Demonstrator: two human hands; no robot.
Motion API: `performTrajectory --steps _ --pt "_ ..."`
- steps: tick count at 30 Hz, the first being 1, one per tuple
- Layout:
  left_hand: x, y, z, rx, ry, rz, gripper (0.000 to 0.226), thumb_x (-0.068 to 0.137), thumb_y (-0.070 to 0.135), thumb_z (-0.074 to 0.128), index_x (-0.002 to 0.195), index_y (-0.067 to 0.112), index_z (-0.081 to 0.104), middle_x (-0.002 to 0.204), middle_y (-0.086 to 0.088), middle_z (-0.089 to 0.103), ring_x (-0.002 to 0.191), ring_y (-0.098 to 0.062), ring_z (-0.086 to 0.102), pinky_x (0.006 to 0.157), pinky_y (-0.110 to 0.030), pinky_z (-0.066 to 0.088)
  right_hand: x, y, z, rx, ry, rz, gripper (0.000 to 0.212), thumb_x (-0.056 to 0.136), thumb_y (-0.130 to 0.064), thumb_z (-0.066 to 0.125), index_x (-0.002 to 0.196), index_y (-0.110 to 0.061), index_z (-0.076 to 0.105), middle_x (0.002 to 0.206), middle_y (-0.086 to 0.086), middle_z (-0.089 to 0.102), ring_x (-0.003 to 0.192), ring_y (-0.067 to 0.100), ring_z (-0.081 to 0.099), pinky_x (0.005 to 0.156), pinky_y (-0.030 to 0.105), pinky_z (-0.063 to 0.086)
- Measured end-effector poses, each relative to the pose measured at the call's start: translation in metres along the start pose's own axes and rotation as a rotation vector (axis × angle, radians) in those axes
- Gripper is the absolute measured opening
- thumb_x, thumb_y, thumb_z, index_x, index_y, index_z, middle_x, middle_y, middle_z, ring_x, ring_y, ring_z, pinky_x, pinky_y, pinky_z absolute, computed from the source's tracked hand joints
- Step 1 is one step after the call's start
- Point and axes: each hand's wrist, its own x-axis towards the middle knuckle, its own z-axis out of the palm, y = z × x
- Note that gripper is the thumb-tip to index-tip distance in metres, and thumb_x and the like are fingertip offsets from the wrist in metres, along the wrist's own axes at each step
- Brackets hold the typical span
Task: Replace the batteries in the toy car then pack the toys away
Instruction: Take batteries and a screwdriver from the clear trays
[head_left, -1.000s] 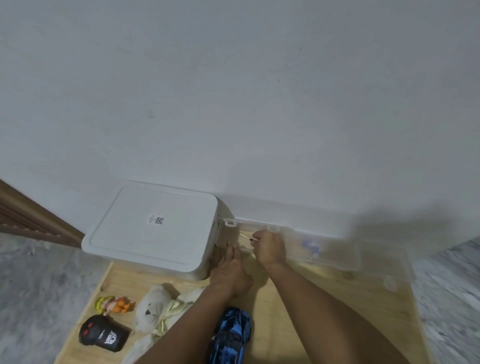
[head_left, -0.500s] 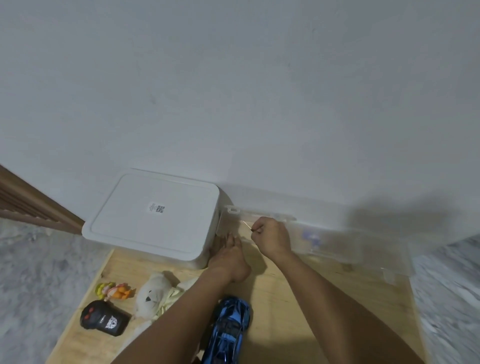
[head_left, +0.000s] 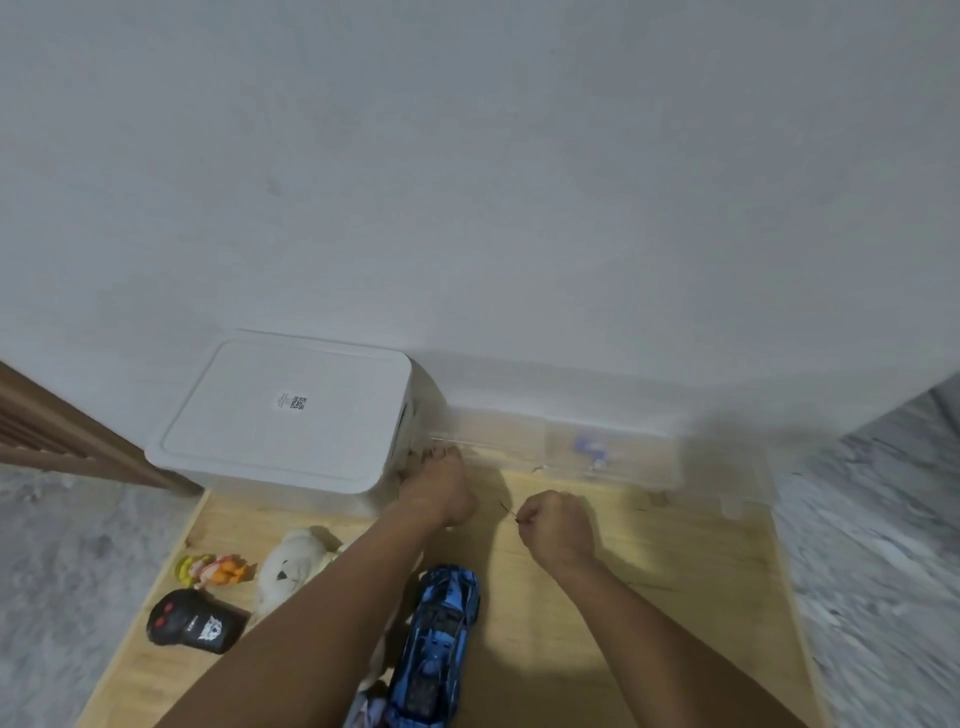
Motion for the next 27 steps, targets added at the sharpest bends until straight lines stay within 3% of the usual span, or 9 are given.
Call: performTrajectory --steps 3,8,12,15,17,22,24,26,27 --pt "-0.005 0.005 -0.003 0.007 0.058 -0.017 0.048 0.087 0.01 0.053 0.134 0.009 0.043 0.125 -0.01 0.056 0.112 -0.027 0.056 0.087 -0.036 0.051 -0.001 0.006 0.007 0.017 -0.02 0.018 0.021 0.079 -0.009 0.065 0.089 -0.021 0.079 0.092 0.002 0.076 0.087 0.021 0.07 0.078 0.031 0.057" --pt "-0.01 0.016 -0.004 0.081 0.138 -0.008 0.035 0.087 0.014 0.052 0.121 0.01 0.056 0.116 -0.008 0.061 0.102 -0.026 0.062 0.081 -0.034 0.054 -0.002 0.011 -0.004 0.235 0.079 0.136 0.012 0.077 -0.017 0.071 0.087 -0.018 0.078 0.091 0.0 0.075 0.087 0.019 0.068 0.078 0.026 0.054" --pt "-0.007 0.035 0.005 0.032 0.118 0.102 0.049 0.085 0.015 0.055 0.134 0.014 0.051 0.131 -0.007 0.057 0.116 -0.026 0.057 0.094 -0.036 0.051 0.002 0.022 -0.032 0.836 0.165 0.56 0.016 0.077 -0.005 0.061 0.063 -0.012 0.065 0.073 0.012 0.066 0.065 0.025 0.061 0.056 0.033 0.045" --pt "-0.004 0.055 0.018 -0.01 0.092 0.229 0.051 0.082 0.012 0.053 0.133 0.016 0.054 0.134 -0.008 0.058 0.121 -0.026 0.055 0.098 -0.034 0.048 0.006 0.031 -0.052 1.292 0.178 0.753 0.014 0.083 0.006 0.054 0.089 -0.003 0.062 0.078 0.015 0.062 0.06 0.019 0.061 0.049 0.026 0.044" --pt "-0.004 0.066 0.026 -0.018 0.078 0.271 0.055 0.082 0.013 0.052 0.137 0.015 0.051 0.138 -0.009 0.055 0.126 -0.026 0.052 0.102 -0.033 0.045 0.005 0.034 -0.061 1.432 0.154 0.75 0.019 0.083 0.008 0.054 0.099 0.0 0.062 0.072 0.014 0.06 0.057 0.018 0.059 0.048 0.024 0.045" --pt "-0.008 0.088 0.042 0.016 0.092 0.349 0.048 0.083 0.011 0.053 0.13 0.01 0.057 0.135 -0.011 0.056 0.128 -0.027 0.049 0.103 -0.032 0.043 0.0 0.034 -0.083 1.559 0.12 0.636 0.016 0.085 0.007 0.051 0.081 -0.004 0.061 0.066 0.01 0.055 0.048 0.015 0.051 0.042 0.019 0.04" --pt "-0.008 0.092 0.046 0.034 0.117 0.385 0.046 0.08 0.008 0.052 0.126 0.007 0.057 0.135 -0.011 0.054 0.128 -0.029 0.048 0.102 -0.034 0.043 0.001 0.036 -0.089 1.579 0.141 0.571 0.017 0.089 0.005 0.049 0.087 -0.007 0.061 0.07 0.008 0.058 0.056 0.017 0.053 0.049 0.023 0.04" --pt "-0.008 0.094 0.048 0.064 0.121 0.423 0.06 0.08 0.006 0.052 0.14 0.007 0.045 0.149 -0.01 0.04 0.136 -0.029 0.039 0.108 -0.035 0.037 0.005 0.038 -0.092 1.542 0.187 0.469 0.02 0.092 0.006 0.047 0.095 -0.007 0.062 0.081 0.011 0.062 0.067 0.021 0.057 0.058 0.028 0.043" --pt "-0.008 0.095 0.048 0.075 0.12 0.435 0.069 0.081 0.005 0.052 0.147 0.009 0.034 0.155 -0.01 0.031 0.14 -0.028 0.034 0.111 -0.034 0.033 0.009 0.041 -0.091 1.403 0.236 0.413 0.026 0.091 0.009 0.047 0.101 -0.008 0.064 0.091 0.012 0.064 0.077 0.022 0.061 0.065 0.03 0.047"
